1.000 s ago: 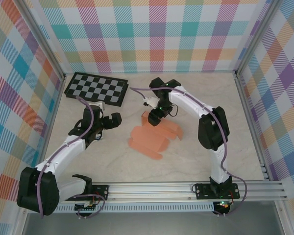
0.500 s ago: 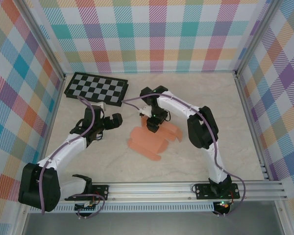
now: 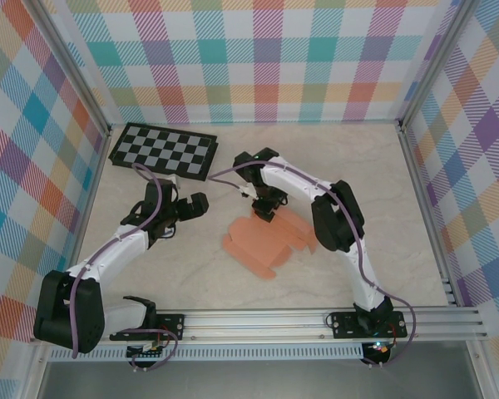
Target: Fold the paper box
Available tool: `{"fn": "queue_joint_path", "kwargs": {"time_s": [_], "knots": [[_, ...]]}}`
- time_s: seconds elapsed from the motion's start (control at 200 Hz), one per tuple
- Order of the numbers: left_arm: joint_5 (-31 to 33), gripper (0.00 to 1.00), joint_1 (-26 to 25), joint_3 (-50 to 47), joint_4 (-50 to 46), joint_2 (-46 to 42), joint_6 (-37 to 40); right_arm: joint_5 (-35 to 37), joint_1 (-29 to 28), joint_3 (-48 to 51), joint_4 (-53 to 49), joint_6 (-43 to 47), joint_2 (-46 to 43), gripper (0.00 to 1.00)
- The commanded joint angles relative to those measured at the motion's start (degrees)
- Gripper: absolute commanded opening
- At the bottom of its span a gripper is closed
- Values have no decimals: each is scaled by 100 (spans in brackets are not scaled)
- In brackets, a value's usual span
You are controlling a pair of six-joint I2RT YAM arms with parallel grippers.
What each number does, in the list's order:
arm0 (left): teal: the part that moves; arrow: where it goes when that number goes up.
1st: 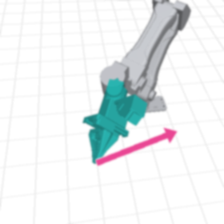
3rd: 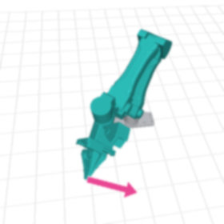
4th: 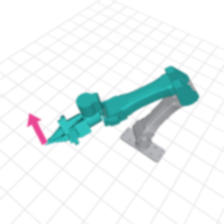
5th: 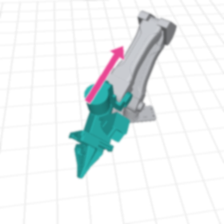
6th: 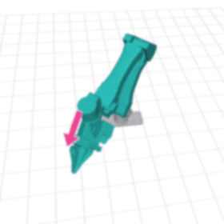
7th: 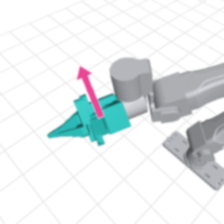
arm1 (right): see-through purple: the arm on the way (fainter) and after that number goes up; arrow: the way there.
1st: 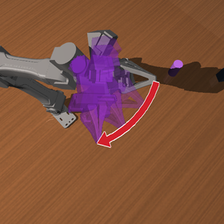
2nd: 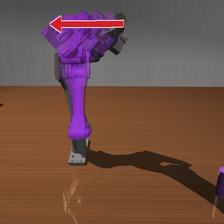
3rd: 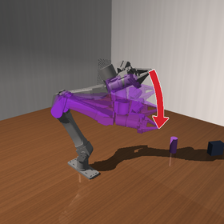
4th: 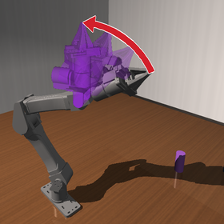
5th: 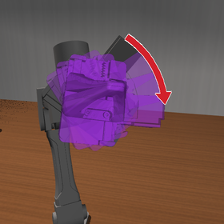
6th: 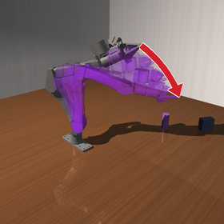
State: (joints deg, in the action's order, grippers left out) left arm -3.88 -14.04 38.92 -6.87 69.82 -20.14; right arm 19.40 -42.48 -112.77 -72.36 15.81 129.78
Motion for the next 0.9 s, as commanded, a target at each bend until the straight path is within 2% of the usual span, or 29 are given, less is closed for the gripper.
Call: {"fn": "queue_joint_path", "kwargs": {"time_s": [0.0, 0.21, 0.46, 0.715, 0.895], "knots": [[57, 100, 94, -78, 183, 3, -82, 165, -165, 132, 53, -397, 78, 58], [72, 100, 112, -121, 227, 0, -102, 206, -417, 217, 8, -667, 174, 58], [124, 100, 130, -213, 256, -53, -166, 340, -458, 293, -17, -1178, 219, 58], [133, 100, 139, -233, 287, -35, -214, 435, -490, 429, 75, -1274, 181, 58], [127, 100, 155, -218, 307, 36, -305, 430, -474, 235, 117, -1254, 61, 54]]}}
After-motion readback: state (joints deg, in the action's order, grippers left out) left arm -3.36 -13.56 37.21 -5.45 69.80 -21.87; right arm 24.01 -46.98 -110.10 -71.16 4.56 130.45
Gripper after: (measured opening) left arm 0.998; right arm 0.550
